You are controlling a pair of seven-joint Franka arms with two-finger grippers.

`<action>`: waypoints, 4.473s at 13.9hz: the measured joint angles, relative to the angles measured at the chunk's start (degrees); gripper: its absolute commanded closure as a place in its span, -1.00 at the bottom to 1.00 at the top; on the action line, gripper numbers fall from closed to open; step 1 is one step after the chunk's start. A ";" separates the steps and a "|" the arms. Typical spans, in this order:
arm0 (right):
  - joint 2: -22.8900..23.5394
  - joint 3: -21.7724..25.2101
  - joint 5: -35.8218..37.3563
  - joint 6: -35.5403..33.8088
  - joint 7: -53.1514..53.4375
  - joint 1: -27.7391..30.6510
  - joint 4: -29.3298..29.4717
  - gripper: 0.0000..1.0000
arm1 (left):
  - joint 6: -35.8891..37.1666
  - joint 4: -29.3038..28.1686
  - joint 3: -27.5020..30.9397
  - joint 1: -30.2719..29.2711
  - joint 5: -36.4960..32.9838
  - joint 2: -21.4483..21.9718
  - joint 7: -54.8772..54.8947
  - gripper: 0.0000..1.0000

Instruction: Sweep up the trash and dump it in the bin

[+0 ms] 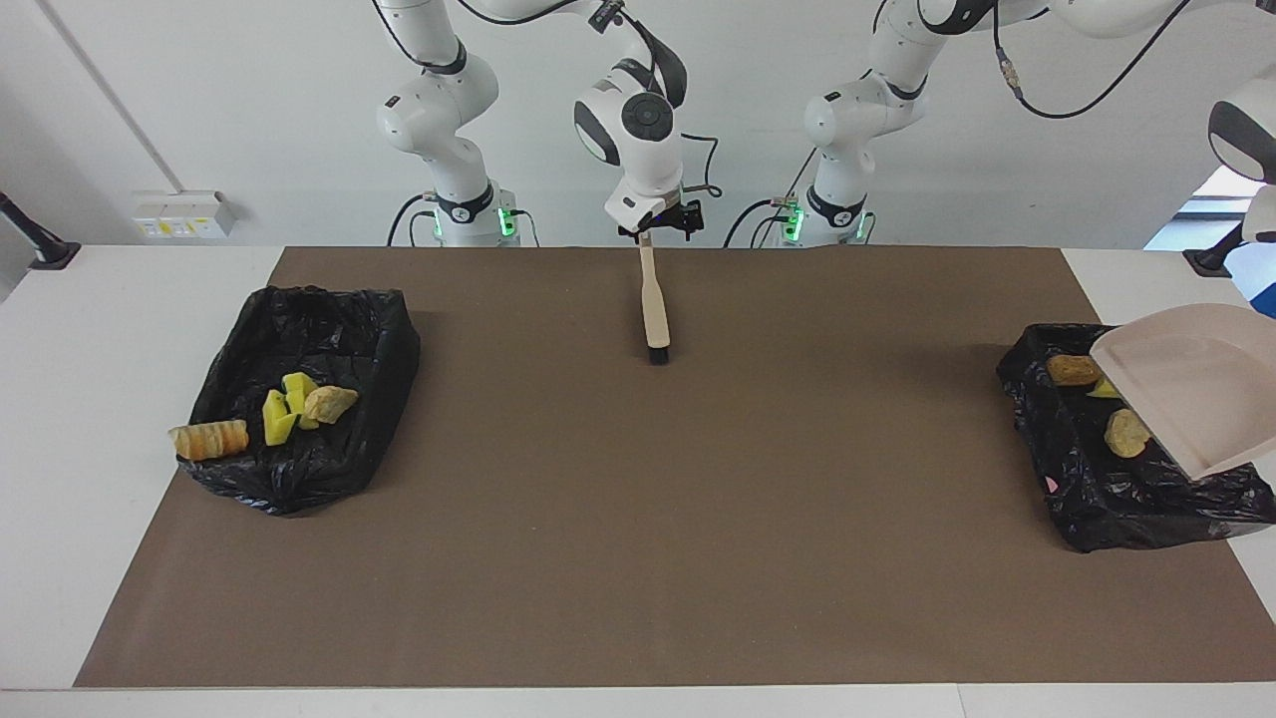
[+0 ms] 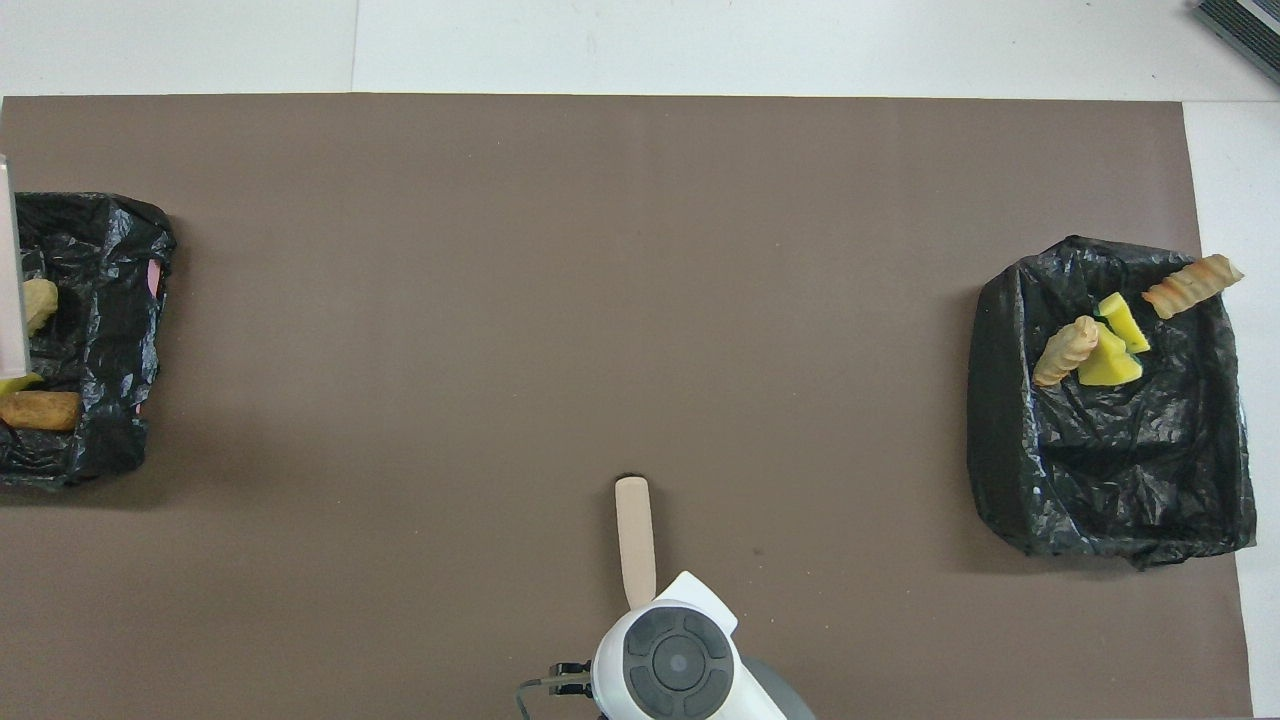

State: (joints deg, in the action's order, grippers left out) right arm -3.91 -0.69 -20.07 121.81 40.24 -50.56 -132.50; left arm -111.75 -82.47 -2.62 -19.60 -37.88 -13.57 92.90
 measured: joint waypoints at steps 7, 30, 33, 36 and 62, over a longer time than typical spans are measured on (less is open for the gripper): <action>-0.01 0.58 17.02 -4.53 -3.56 17.61 8.13 -1.00 | 5.22 -0.50 -0.54 2.65 20.19 -0.04 -14.01 1.00; -4.93 4.98 19.21 -41.92 -34.46 43.77 40.82 -1.00 | 5.68 -13.82 -1.25 41.24 39.48 -3.27 -104.56 1.00; -4.27 5.26 19.28 -40.73 -41.54 47.44 40.26 -1.00 | 2.10 -13.84 -1.21 46.36 42.97 -4.96 -110.98 1.00; -2.93 5.49 19.26 -39.14 -44.51 50.76 40.22 -1.00 | -1.26 -12.79 -1.17 51.12 43.60 -8.32 -119.71 1.00; -0.46 4.19 21.79 -38.74 -44.54 50.85 43.10 -1.00 | 19.03 -6.95 2.88 20.84 43.29 8.58 -83.65 -1.00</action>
State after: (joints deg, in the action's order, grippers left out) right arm -4.37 3.49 1.72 83.07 -4.31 0.29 -89.40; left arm -92.72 -89.43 0.26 1.24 5.41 -5.00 9.25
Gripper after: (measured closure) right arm 0.000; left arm 0.000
